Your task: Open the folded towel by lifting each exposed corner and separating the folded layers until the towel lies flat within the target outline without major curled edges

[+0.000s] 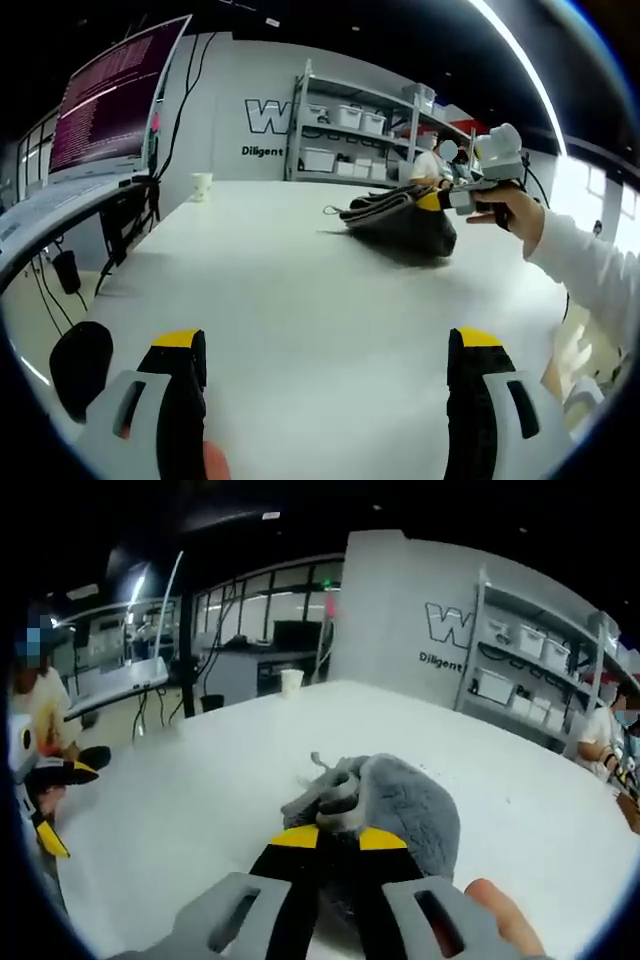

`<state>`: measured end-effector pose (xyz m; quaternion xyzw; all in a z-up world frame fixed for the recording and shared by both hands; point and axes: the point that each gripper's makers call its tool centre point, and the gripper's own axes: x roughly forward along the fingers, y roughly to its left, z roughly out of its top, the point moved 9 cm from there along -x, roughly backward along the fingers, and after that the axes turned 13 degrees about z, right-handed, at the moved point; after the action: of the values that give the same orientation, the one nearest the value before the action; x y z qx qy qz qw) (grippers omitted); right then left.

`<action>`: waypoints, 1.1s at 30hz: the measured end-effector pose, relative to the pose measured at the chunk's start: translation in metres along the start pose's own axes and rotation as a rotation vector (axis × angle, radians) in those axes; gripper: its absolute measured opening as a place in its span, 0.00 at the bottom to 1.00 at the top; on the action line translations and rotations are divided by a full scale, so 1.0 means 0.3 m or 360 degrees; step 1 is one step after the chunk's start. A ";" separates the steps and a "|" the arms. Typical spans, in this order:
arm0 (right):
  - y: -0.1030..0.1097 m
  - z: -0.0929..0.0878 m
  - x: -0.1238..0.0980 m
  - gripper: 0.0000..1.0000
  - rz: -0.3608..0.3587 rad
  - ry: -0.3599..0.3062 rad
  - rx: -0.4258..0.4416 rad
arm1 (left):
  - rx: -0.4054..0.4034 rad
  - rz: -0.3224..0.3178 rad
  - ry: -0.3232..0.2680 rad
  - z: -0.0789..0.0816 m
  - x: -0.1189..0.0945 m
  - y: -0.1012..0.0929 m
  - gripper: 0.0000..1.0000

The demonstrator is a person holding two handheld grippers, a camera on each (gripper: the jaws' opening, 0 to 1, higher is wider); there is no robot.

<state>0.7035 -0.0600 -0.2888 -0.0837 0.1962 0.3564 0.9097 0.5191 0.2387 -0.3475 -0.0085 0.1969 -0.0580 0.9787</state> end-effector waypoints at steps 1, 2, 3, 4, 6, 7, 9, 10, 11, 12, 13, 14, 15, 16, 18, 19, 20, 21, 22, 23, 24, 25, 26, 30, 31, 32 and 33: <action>-0.003 -0.001 -0.003 0.04 -0.0001 -0.0007 0.0009 | 0.0001 -0.0002 0.0000 0.000 0.000 -0.001 1.00; -0.005 -0.004 -0.005 0.04 -0.0001 -0.0010 0.0013 | 0.0002 -0.0003 0.0000 0.001 0.000 -0.002 1.00; -0.003 -0.005 -0.004 0.04 0.0000 -0.0008 0.0011 | 0.0002 -0.0002 0.0000 0.001 0.000 -0.002 1.00; 0.009 -0.016 -0.001 0.04 0.0009 0.0013 -0.0016 | 0.0001 -0.0001 -0.0001 0.002 0.000 -0.003 1.00; 0.032 -0.033 0.011 0.05 0.0059 0.0064 -0.0061 | 0.0001 -0.0002 -0.0002 0.002 0.001 -0.005 1.00; 0.041 -0.040 0.017 0.05 0.0078 0.0089 -0.0080 | 0.0002 -0.0004 -0.0002 0.002 0.002 -0.005 1.00; 0.051 -0.051 0.027 0.06 0.0093 0.0105 -0.0088 | 0.0004 -0.0006 0.0002 0.002 0.003 -0.006 1.00; 0.054 -0.058 0.033 0.06 0.0108 0.0118 -0.0094 | 0.0004 -0.0006 0.0004 0.002 0.003 -0.005 1.00; 0.055 -0.060 0.036 0.07 0.0114 0.0124 -0.0097 | 0.0005 -0.0005 0.0004 0.002 0.003 -0.005 1.00; 0.056 -0.063 0.039 0.07 0.0120 0.0130 -0.0099 | 0.0005 -0.0005 0.0005 0.002 0.003 -0.004 1.00; 0.056 -0.066 0.040 0.07 0.0129 0.0136 -0.0098 | 0.0005 -0.0004 0.0006 0.001 0.002 -0.002 1.00; 0.057 -0.068 0.040 0.07 0.0138 0.0142 -0.0101 | 0.0002 -0.0001 0.0004 0.001 0.001 0.001 1.00; 0.058 -0.069 0.040 0.08 0.0142 0.0147 -0.0100 | -0.0001 0.0002 0.0002 0.002 0.000 0.004 1.00; 0.058 -0.069 0.040 0.08 0.0146 0.0150 -0.0101 | -0.0003 0.0004 0.0001 0.002 -0.001 0.005 1.00; 0.058 -0.071 0.039 0.08 0.0155 0.0168 -0.0127 | -0.0010 0.0014 0.0000 0.000 -0.001 0.011 1.00; 0.058 -0.071 0.038 0.09 0.0156 0.0173 -0.0133 | -0.0010 0.0016 0.0001 -0.001 -0.001 0.011 1.00; 0.059 -0.072 0.037 0.09 0.0157 0.0179 -0.0141 | -0.0010 0.0016 0.0004 -0.002 0.000 0.012 1.00; 0.060 -0.074 0.035 0.09 0.0163 0.0193 -0.0168 | -0.0008 0.0015 0.0006 -0.003 0.000 0.011 1.00; 0.061 -0.076 0.034 0.09 0.0164 0.0202 -0.0181 | -0.0006 0.0012 0.0009 -0.003 0.001 0.011 1.00; 0.063 -0.078 0.034 0.09 0.0168 0.0212 -0.0195 | -0.0003 0.0009 0.0010 -0.003 0.002 0.010 1.00; 0.063 -0.079 0.033 0.09 0.0169 0.0212 -0.0198 | 0.0001 0.0006 0.0011 -0.003 0.002 0.008 1.00; 0.063 -0.080 0.033 0.09 0.0172 0.0214 -0.0200 | 0.0003 0.0004 0.0012 -0.003 0.001 0.008 1.00; 0.069 -0.084 0.032 0.10 0.0185 0.0224 -0.0224 | 0.0003 0.0003 0.0009 -0.002 0.001 0.007 1.00; 0.075 -0.088 0.031 0.13 0.0201 0.0239 -0.0291 | -0.0005 0.0006 0.0005 -0.002 -0.002 0.010 1.00; 0.074 -0.088 0.031 0.13 0.0200 0.0242 -0.0296 | -0.0006 0.0009 0.0005 -0.003 -0.002 0.011 1.00; 0.074 -0.089 0.029 0.12 0.0193 0.0246 -0.0306 | -0.0007 0.0011 0.0005 -0.003 -0.003 0.012 1.00; 0.074 -0.089 0.028 0.12 0.0191 0.0247 -0.0323 | -0.0007 0.0013 0.0005 -0.004 -0.003 0.013 1.00</action>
<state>0.6860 -0.0464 -0.3168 -0.1909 0.2336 0.4205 0.8557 0.5182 0.2426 -0.3485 -0.0098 0.1987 -0.0535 0.9785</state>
